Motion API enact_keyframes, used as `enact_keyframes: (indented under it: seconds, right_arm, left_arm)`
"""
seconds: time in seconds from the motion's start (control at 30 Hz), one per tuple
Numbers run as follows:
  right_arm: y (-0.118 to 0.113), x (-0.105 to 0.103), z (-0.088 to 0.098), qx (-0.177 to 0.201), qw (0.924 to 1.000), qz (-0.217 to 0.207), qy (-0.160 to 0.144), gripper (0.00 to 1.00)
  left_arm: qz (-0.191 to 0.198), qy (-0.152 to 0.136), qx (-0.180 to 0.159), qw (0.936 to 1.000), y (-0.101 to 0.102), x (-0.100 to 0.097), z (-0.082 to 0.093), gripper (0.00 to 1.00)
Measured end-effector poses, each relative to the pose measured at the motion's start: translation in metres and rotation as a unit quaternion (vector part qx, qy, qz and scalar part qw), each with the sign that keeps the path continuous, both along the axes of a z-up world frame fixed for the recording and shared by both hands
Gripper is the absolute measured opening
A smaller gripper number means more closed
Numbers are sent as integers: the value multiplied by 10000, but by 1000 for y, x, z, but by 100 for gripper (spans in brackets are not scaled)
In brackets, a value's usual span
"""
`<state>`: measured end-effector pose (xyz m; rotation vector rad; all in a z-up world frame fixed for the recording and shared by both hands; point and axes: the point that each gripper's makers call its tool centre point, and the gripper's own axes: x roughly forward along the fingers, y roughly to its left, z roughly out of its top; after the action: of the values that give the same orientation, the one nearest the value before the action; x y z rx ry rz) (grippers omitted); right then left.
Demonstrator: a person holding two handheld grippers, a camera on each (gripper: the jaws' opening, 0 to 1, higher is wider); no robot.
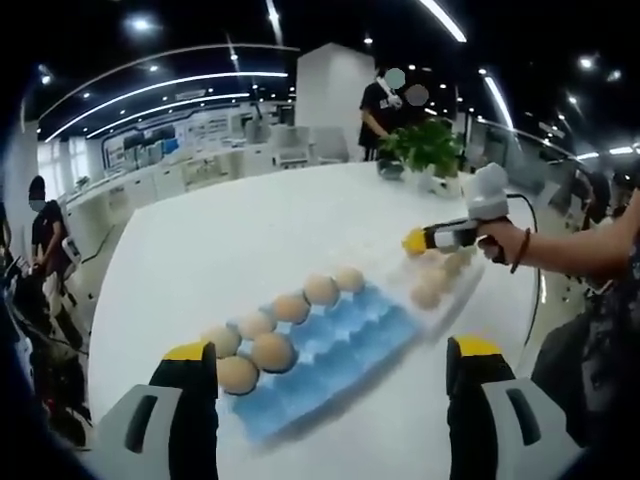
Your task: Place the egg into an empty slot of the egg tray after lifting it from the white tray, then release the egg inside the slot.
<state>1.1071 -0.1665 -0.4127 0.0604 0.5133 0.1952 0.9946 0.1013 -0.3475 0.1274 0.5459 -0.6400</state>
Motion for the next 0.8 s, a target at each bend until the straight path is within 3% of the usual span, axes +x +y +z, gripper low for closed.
enact_keyframes:
  seconds: [0.27, 0.8]
  right_arm:
    - [5, -3, 3, 278, 9996, -26, 18, 28]
    - [32, -7, 10, 366, 9990, 249, -6, 28]
  left_arm:
    - [20, -7, -12, 10000, 1, -1, 0, 97]
    - [-1, 14, -6, 10000, 4, -4, -1, 97]
